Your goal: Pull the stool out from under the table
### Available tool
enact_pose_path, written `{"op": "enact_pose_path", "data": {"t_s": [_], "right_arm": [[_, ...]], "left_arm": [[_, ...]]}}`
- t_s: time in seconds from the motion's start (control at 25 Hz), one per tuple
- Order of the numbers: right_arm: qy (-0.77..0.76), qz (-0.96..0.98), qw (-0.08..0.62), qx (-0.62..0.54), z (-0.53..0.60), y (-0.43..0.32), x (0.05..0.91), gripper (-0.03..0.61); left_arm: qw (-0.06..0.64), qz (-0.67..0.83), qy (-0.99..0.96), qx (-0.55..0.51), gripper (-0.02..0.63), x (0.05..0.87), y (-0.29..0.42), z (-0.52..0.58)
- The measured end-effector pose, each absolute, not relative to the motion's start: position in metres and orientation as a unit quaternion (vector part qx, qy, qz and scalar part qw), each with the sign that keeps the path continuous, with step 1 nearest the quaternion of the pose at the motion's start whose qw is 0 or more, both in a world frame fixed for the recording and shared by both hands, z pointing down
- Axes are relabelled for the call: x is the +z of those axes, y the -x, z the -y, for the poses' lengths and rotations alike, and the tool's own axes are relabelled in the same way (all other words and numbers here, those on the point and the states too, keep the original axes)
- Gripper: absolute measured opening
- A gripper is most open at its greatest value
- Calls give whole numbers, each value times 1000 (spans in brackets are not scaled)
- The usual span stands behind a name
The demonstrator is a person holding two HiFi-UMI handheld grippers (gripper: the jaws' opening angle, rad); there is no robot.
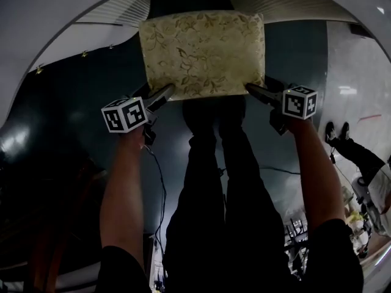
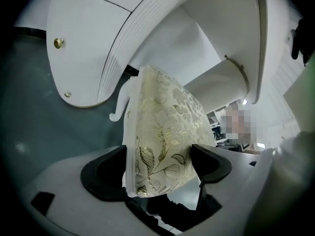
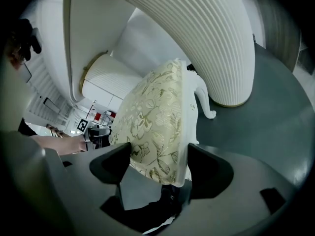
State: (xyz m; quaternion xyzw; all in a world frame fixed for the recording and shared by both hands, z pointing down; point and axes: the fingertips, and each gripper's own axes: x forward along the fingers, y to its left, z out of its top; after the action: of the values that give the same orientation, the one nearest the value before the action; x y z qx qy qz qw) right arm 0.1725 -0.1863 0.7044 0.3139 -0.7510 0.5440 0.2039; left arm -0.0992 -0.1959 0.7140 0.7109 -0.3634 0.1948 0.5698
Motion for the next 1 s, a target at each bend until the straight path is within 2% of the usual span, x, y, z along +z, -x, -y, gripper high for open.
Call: {"op": "enact_pose_path", "data": {"t_s": [0.36, 0.8, 1.0], "right_arm": [[-289, 736, 231, 567, 190, -175, 705, 313], [-276, 733, 230, 578, 189, -174, 707, 311], [-246, 724, 251, 594, 184, -173, 708, 311]], "left_arm": [[597, 347, -689, 220, 405, 717, 98, 193], [593, 356, -688, 221, 405, 719, 101, 196], [582, 378, -683, 228, 403, 709, 103, 194]]}}
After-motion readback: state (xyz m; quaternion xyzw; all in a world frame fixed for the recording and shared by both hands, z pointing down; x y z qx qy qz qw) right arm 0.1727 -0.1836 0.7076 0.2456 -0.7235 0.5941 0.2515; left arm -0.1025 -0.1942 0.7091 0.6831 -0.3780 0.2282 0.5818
